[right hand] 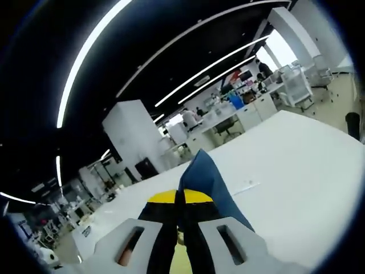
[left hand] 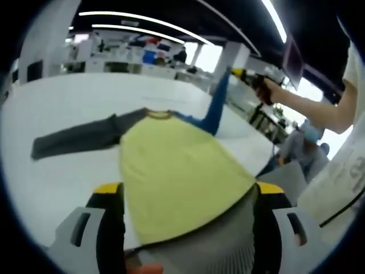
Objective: Fold the garment on the visible template until the final outline fits inside the template.
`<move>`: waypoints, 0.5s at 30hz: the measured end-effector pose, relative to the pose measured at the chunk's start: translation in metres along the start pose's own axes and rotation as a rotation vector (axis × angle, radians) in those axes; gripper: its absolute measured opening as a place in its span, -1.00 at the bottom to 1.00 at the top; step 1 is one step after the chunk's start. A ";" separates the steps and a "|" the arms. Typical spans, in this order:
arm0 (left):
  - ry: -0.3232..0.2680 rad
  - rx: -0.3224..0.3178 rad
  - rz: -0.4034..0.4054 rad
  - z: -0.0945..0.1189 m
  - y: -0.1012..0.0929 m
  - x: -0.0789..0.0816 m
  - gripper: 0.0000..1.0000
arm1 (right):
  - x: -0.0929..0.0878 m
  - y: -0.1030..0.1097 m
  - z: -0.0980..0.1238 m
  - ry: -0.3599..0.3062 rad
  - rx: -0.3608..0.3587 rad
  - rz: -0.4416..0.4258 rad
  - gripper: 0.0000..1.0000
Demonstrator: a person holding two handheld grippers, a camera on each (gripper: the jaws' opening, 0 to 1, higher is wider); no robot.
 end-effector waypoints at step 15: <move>-0.003 -0.004 0.008 0.000 0.000 -0.004 0.79 | -0.008 0.024 -0.018 0.012 0.090 -0.004 -0.97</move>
Point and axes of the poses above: the point that each gripper's makers call its tool centre point, and the gripper's own axes: z roughly backward along the fingers, y roughly to its left, x roughly out of its top, the point moved 6 cm from there along z, roughly backward along the fingers, and after that the axes turned 6 degrees about z, right-handed, at the moved point
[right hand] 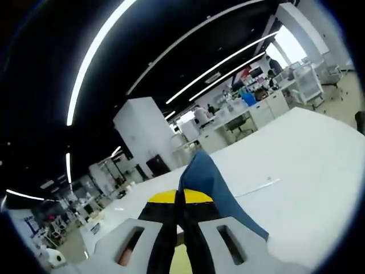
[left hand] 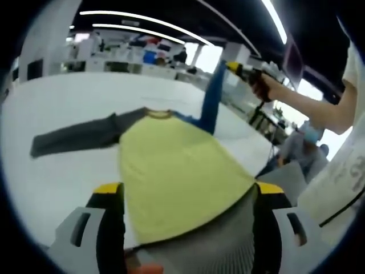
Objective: Fold the garment on the visible template until the final outline fits inside the template.
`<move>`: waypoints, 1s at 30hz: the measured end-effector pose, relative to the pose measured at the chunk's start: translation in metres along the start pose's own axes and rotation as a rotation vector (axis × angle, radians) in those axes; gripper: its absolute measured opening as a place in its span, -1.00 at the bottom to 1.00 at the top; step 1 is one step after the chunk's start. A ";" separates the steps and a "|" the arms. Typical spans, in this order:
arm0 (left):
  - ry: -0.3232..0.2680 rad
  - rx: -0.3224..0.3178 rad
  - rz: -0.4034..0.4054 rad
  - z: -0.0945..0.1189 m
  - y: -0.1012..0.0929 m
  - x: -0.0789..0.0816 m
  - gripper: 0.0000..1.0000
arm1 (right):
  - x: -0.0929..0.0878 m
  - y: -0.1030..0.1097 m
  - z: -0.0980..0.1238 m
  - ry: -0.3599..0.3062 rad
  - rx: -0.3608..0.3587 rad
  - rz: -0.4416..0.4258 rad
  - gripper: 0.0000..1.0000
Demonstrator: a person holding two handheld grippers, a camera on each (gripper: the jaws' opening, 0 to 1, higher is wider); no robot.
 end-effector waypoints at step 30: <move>-0.019 0.035 0.033 0.010 0.014 -0.003 0.79 | -0.049 0.047 -0.043 0.080 0.091 -0.044 -0.97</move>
Point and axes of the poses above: the point that each gripper's makers call its tool centre point, and the gripper's own axes: z roughly backward along the fingers, y roughly to its left, x roughly out of its top, the point moved 6 cm from there along z, roughly backward along the fingers, and after that the axes turned 6 degrees about z, right-handed, at the moved point
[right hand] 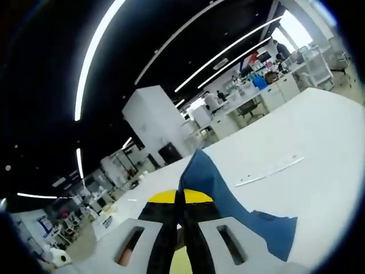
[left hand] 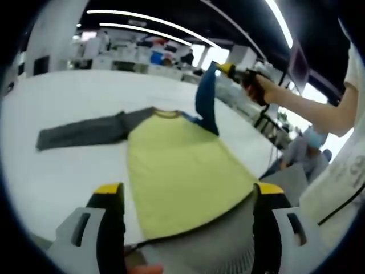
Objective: Fold the garment on the visible template until the final outline fits inside the template.
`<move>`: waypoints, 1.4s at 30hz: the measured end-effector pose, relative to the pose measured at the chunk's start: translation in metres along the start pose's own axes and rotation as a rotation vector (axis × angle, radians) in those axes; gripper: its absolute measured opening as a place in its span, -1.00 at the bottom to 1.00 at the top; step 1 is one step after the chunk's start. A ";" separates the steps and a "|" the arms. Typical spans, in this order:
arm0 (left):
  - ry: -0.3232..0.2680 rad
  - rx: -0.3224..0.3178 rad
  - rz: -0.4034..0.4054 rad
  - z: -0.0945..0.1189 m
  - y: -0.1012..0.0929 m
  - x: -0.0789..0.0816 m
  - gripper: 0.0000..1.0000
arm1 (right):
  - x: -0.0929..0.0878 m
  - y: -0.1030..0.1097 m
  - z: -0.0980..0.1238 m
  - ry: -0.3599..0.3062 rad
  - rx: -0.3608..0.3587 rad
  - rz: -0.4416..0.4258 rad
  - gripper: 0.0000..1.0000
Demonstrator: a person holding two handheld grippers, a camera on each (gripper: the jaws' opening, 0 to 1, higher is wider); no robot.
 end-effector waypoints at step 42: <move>-0.018 0.081 0.074 0.021 0.009 -0.014 0.79 | -0.103 0.006 -0.063 0.201 0.022 -0.098 -0.96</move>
Point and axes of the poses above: the point that each gripper's makers call its tool centre point, and the gripper's own axes: z roughly backward along the fingers, y roughly to its left, x roughly out of its top, the point moved 6 cm from there along z, roughly backward along the fingers, and after that the axes turned 6 degrees about z, right-handed, at the moved point
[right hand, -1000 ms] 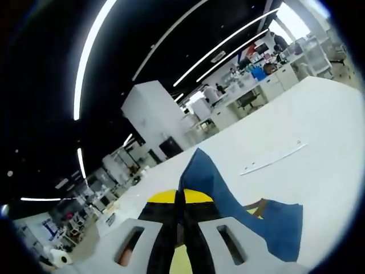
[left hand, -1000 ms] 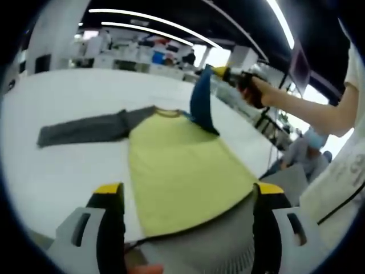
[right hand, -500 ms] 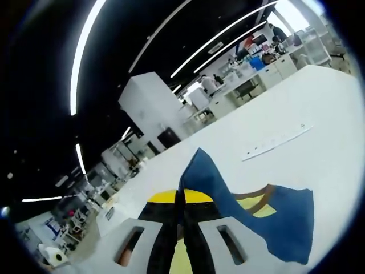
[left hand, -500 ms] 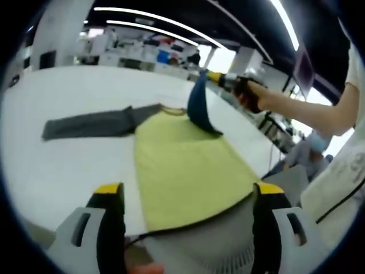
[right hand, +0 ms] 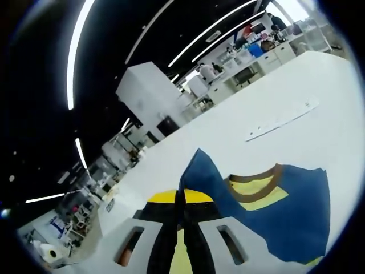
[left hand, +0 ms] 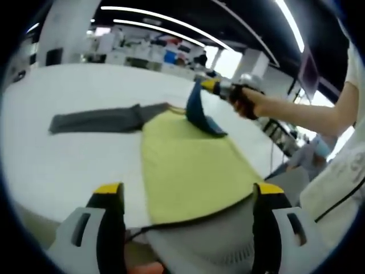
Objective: Fold the garment on the visible template until the final outline fits inside the template.
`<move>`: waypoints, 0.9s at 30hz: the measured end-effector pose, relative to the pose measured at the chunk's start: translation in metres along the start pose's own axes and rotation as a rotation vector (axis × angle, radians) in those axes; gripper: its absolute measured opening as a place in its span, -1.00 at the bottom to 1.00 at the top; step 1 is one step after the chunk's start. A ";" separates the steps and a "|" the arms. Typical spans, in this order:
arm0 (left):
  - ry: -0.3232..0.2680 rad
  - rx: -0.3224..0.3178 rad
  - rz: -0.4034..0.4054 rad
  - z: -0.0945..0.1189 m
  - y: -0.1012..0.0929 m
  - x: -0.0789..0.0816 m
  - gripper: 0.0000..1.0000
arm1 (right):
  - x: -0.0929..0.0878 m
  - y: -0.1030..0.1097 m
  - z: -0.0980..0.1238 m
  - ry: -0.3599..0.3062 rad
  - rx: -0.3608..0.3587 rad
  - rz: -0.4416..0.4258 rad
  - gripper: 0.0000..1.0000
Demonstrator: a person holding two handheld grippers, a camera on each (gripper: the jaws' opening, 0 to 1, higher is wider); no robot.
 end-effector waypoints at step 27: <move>-0.025 0.086 0.049 0.016 0.009 -0.008 0.79 | -0.087 -0.009 -0.065 0.190 -0.009 -0.017 -0.96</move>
Point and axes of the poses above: the point that each gripper's makers call its tool centre point, and the gripper's own axes: z roughly backward along the fingers, y roughly to its left, x roughly out of its top, the point moved 6 cm from there along z, roughly backward along the fingers, and after that the axes turned 6 degrees about z, right-handed, at the moved point
